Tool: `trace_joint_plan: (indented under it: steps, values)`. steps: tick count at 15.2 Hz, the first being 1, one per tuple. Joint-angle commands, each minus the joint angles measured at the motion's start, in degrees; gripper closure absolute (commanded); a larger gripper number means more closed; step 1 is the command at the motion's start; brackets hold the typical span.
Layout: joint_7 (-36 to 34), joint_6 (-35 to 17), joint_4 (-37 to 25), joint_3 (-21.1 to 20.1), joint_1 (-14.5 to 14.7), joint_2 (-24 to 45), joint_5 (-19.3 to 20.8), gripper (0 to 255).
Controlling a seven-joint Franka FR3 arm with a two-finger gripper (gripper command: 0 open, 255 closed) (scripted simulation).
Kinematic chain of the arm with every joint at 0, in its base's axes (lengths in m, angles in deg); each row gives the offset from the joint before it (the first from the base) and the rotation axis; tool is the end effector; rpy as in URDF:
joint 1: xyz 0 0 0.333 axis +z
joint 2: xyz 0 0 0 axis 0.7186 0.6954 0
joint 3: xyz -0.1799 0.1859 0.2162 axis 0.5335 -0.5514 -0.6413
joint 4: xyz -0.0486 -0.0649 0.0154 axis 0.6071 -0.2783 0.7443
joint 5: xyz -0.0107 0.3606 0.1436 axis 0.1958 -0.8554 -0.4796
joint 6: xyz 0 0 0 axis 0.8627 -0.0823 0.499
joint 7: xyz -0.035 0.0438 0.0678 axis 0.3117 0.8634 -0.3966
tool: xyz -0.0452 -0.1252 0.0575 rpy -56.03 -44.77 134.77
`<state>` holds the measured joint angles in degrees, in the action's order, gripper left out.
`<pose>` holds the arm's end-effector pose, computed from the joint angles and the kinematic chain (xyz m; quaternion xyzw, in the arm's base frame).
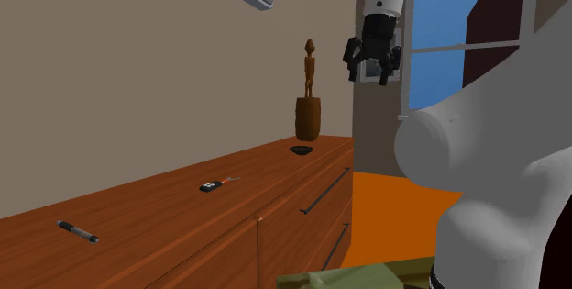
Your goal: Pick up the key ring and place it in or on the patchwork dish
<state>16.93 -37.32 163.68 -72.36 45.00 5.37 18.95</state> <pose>0.3070 -0.0192 0.5736 -0.9949 -0.0517 -0.0681 0.0528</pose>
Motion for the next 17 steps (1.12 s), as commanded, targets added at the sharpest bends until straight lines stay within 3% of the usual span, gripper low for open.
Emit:
trace_joint_plan:
  steps: [1, 9, 17]
  values:
    - [0.0, 0.0, 0.0, 0.0, 0.0, 0.0, 0.0, 0]
    - [-16.6, -5.8, 5.5, -11.9, 1.4, 1.2, -5.9, 0]
    - [-33.2, -12.9, 5.0, -24.1, 2.3, 9.4, -10.7, 0]
